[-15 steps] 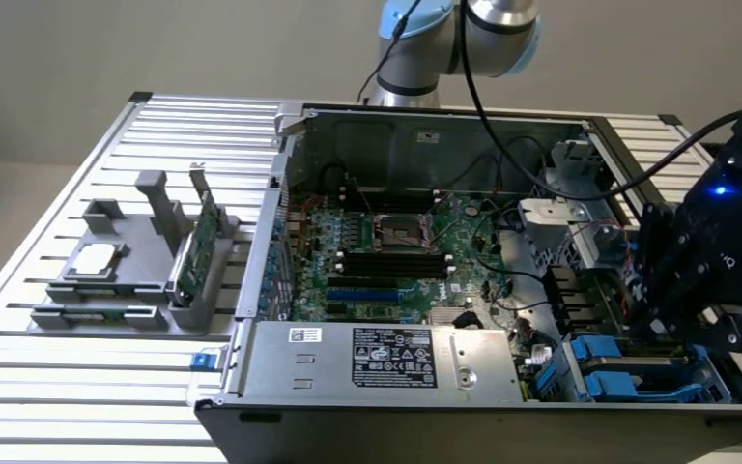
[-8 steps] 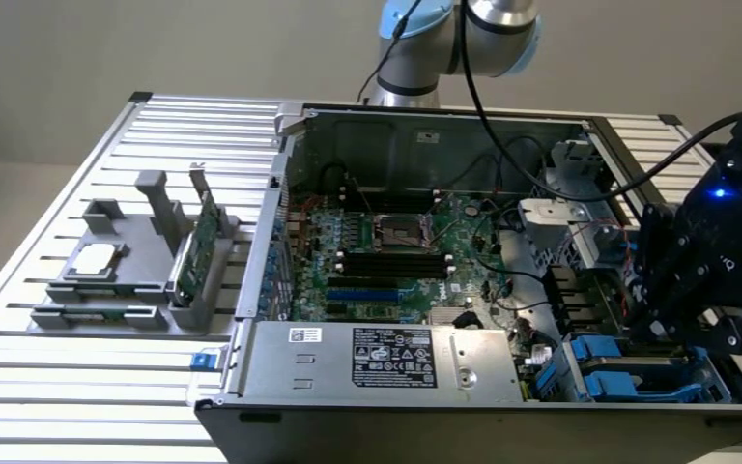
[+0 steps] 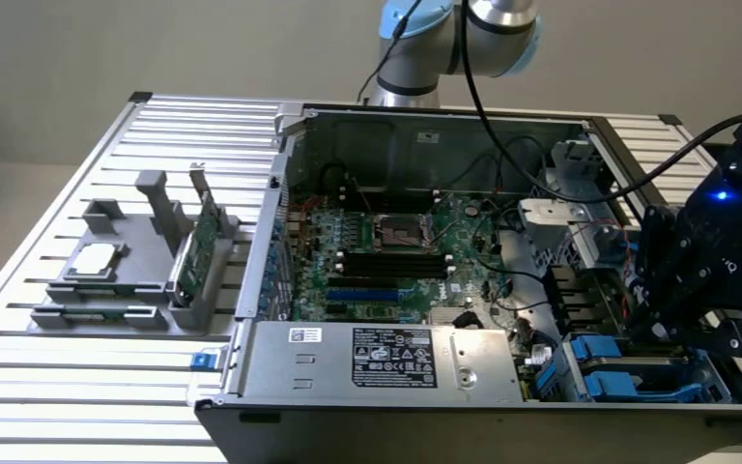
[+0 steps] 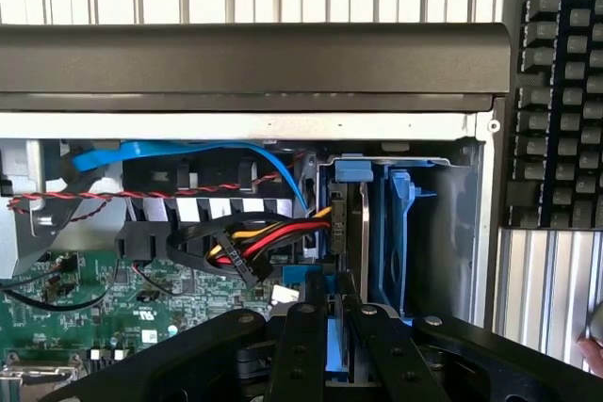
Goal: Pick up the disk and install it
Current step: 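Insert the second disk wire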
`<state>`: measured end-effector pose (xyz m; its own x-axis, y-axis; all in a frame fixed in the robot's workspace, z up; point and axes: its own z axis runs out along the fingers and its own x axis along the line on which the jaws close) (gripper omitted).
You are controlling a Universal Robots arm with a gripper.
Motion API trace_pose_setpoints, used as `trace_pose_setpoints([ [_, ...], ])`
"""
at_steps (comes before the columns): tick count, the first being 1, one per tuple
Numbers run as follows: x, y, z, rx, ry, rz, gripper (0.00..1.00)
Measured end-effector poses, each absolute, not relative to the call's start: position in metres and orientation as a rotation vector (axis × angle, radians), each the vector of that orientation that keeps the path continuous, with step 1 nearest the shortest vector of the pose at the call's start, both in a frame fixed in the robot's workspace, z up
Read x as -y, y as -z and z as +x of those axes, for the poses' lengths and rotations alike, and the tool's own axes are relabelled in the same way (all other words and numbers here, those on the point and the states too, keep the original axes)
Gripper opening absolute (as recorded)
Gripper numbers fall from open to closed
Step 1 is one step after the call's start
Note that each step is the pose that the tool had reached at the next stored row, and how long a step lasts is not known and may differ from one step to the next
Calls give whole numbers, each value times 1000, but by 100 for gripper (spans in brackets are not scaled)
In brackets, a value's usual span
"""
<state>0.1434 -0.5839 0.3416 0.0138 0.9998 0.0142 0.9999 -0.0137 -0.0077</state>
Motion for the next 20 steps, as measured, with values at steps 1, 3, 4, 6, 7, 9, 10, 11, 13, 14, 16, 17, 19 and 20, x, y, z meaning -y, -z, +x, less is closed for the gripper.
trace_pose_setpoints([
  [1,584,-341,143,2195,7,-2226,16],
  [3,585,-341,143,2195,8,-2226,16],
  [4,585,-341,143,2195,8,-2226,16],
  [6,585,-341,143,2195,8,-2226,16],
  [7,586,-340,143,2195,8,-2226,16],
  [9,586,-340,143,2195,7,-2226,16],
  [10,586,-340,143,2195,7,-2226,16],
  [11,586,-340,143,2195,7,-2226,16],
  [13,586,-339,143,2195,7,-2226,16],
  [14,586,-339,143,2195,7,-2226,16],
  [16,586,-339,143,2195,8,-2225,16],
  [17,586,-339,143,2195,9,-2225,16],
  [19,586,-339,143,2194,9,-2225,16],
  [20,586,-339,143,2194,9,-2225,16],
])
